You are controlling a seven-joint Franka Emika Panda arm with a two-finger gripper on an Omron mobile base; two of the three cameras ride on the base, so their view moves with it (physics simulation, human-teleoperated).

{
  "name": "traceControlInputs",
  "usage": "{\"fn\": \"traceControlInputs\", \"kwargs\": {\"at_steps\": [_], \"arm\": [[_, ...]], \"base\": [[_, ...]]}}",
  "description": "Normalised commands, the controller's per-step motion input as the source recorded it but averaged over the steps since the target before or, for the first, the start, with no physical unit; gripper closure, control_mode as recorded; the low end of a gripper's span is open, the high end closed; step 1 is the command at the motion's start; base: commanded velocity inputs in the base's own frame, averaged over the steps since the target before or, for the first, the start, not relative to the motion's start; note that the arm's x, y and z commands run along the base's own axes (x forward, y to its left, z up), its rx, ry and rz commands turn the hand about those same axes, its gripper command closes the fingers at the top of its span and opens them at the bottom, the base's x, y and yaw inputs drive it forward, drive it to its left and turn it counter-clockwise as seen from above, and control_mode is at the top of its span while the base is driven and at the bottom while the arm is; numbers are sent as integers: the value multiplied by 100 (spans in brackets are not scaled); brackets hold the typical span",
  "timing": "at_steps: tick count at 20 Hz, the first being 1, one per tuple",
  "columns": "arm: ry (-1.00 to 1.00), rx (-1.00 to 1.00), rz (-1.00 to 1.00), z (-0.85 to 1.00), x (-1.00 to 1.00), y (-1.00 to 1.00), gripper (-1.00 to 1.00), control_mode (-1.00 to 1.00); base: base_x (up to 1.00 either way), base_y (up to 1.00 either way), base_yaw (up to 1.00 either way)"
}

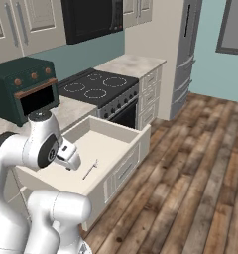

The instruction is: Pick up the metallic utensils from the counter and place them in the open drawer. Make sure not to pick up any wooden utensils.

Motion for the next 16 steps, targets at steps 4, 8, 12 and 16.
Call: {"fn": "traceControlInputs", "kwargs": {"at_steps": [4,8,12,16], "arm": [[0,0,0,0,0,0,-100,-100],[0,0,0,0,0,0,-100,100],[0,0,0,0,0,0,-100,100],[0,0,0,0,0,0,-100,100]], "base": [[0,0,0],[-62,-23,-7],[-99,-51,-37],[-70,-8,-70]]}}
